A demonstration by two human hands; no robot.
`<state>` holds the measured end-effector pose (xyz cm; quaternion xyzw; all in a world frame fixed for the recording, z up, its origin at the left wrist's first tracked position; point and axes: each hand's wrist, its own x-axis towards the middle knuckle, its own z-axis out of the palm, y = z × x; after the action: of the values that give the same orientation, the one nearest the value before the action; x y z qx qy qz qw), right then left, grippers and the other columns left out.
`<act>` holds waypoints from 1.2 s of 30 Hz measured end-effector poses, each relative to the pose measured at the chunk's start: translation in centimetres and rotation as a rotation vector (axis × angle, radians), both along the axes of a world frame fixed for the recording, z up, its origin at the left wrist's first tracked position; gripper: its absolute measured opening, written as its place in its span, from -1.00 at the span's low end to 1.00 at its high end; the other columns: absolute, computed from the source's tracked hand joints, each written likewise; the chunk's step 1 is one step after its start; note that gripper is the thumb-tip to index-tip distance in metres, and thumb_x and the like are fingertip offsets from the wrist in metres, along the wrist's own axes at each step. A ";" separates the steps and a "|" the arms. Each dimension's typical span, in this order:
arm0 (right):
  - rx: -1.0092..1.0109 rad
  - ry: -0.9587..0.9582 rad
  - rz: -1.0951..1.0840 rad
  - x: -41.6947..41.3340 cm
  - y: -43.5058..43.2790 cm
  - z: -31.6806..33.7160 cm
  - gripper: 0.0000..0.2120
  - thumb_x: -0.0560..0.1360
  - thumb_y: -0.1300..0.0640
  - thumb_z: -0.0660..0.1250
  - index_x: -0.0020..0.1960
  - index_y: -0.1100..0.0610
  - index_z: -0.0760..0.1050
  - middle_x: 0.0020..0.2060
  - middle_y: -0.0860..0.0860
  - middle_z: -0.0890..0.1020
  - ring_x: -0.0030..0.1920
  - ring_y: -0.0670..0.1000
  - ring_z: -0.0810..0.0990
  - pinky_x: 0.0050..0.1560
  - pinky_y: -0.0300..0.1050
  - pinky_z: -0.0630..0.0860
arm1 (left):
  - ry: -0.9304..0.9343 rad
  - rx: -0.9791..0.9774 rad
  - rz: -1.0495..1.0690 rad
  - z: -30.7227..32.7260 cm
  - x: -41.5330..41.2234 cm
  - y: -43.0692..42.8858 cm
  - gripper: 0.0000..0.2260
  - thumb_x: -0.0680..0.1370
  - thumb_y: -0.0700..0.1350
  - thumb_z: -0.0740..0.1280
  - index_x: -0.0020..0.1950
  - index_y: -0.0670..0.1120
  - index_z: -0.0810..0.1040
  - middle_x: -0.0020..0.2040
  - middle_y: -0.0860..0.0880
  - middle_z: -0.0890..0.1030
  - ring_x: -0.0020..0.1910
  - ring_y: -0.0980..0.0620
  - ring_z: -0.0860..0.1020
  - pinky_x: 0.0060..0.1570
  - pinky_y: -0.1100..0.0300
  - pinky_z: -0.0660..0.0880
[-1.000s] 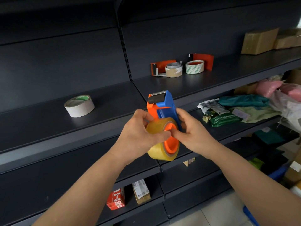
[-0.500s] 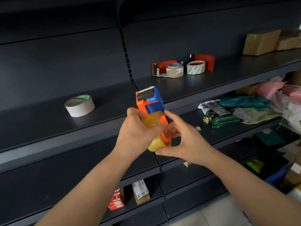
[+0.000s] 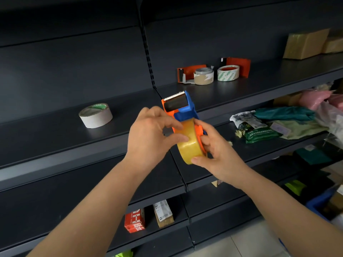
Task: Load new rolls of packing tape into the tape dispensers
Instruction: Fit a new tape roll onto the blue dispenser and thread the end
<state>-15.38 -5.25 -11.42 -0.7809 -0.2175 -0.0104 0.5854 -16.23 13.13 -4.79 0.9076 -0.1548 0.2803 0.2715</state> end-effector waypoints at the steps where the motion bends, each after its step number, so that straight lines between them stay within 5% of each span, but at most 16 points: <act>1: 0.018 0.006 0.005 -0.1 0.0 0.0 -0.13 0.41 0.36 0.45 0.53 -0.10 0.11 0.19 0.05 0.61 0.17 -0.04 0.61 0.22 0.05 0.55 | -0.022 0.002 0.011 -0.1 0.1 0.0 -0.78 0.31 0.10 0.55 -0.11 0.07 0.72 -0.21 0.19 0.45 -0.09 0.08 0.39 -0.12 0.35 0.36; 7: 0.082 0.042 0.056 -0.4 0.1 0.2 -0.15 0.40 0.37 0.43 0.51 -0.09 0.12 0.16 0.06 0.60 0.13 -0.02 0.62 0.15 0.02 0.57 | -0.298 0.216 0.057 -0.6 0.2 0.2 -0.89 0.46 0.00 0.44 -0.10 0.02 0.73 -0.20 0.01 0.55 -0.18 -0.05 0.41 -0.25 0.01 0.44; 10: 0.125 0.082 0.102 -0.6 0.3 0.2 -0.12 0.36 0.38 0.43 0.51 -0.09 0.13 0.16 0.00 0.62 0.13 -0.05 0.63 0.06 -0.10 0.58 | -0.442 0.406 0.135 -0.7 -0.1 -0.1 -0.90 0.49 -0.08 0.42 -0.19 -0.07 0.67 -0.18 -0.03 0.56 -0.18 -0.11 0.44 -0.25 0.02 0.36; 14: 0.276 0.196 0.118 -0.7 0.9 0.3 -0.29 0.26 0.34 0.36 0.35 -0.06 0.30 -0.07 -0.04 0.68 -0.03 -0.04 0.64 -0.05 -0.10 0.58 | -0.541 0.550 0.191 -1.2 -0.5 -0.3 -0.86 0.52 -0.11 0.38 -0.23 -0.09 0.59 -0.18 -0.05 0.56 -0.16 -0.11 0.43 -0.14 0.05 0.26; 17: 0.333 0.291 0.105 -0.9 1.8 0.3 -0.34 0.42 0.26 0.48 0.37 -0.06 0.23 0.05 -0.04 0.67 0.09 -0.02 0.64 0.10 -0.06 0.58 | -0.524 0.598 0.178 -1.6 -0.8 -0.5 -0.84 0.54 -0.09 0.36 -0.22 -0.09 0.59 -0.17 -0.06 0.56 -0.16 -0.14 0.47 -0.10 0.05 0.24; 21: 0.277 0.292 0.102 -1.1 2.2 0.2 -0.47 0.50 0.18 0.41 0.27 -0.26 0.28 0.02 -0.21 0.67 0.09 -0.18 0.64 0.10 -0.19 0.56 | -0.481 0.543 0.219 -2.2 -0.8 -0.2 -0.83 0.54 -0.07 0.34 -0.22 -0.09 0.59 -0.16 -0.07 0.54 -0.13 -0.13 0.43 -0.12 0.05 0.23; 25: 0.195 0.228 0.149 -1.7 1.9 0.2 -0.29 0.48 0.21 0.44 0.45 -0.25 0.19 0.10 -0.08 0.67 0.13 -0.07 0.63 0.16 -0.04 0.57 | -0.443 0.412 0.312 -2.1 -0.6 0.4 -0.85 0.53 -0.08 0.35 -0.20 -0.10 0.59 -0.13 -0.09 0.54 -0.14 -0.13 0.40 -0.18 0.01 0.28; 28: 0.203 0.163 0.143 -1.9 1.9 0.5 -0.30 0.45 0.31 0.45 0.27 -0.37 0.28 -0.06 -0.10 0.70 -0.02 -0.11 0.67 0.00 -0.15 0.60 | -0.409 0.380 0.356 -1.5 -0.6 0.8 -0.84 0.54 -0.09 0.32 -0.19 -0.12 0.58 -0.11 -0.10 0.53 -0.16 -0.17 0.44 -0.21 0.00 0.33; 30: 0.201 0.143 0.128 -1.9 1.9 0.9 -0.34 0.41 0.34 0.47 0.21 -0.31 0.34 -0.13 -0.13 0.70 -0.09 -0.14 0.67 -0.06 -0.18 0.59 | -0.378 0.324 0.355 -1.3 -0.5 1.0 -0.83 0.56 -0.08 0.30 -0.16 -0.13 0.58 -0.07 -0.11 0.53 -0.13 -0.17 0.45 -0.21 -0.01 0.35; 36: 0.196 0.204 0.169 -2.1 2.0 1.5 -0.33 0.35 0.23 0.51 0.38 -0.09 0.37 0.12 -0.06 0.66 0.12 -0.04 0.65 0.14 -0.01 0.59 | -0.289 0.147 0.262 -0.7 -0.5 1.2 -0.88 0.58 -0.14 0.25 -0.10 -0.15 0.52 0.03 -0.09 0.52 -0.06 -0.11 0.43 -0.19 -0.04 0.41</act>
<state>-17.51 -3.26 -9.94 -0.6961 -0.2198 0.0968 0.6766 -16.68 14.30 -5.54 0.8877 -0.0927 0.4285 0.1405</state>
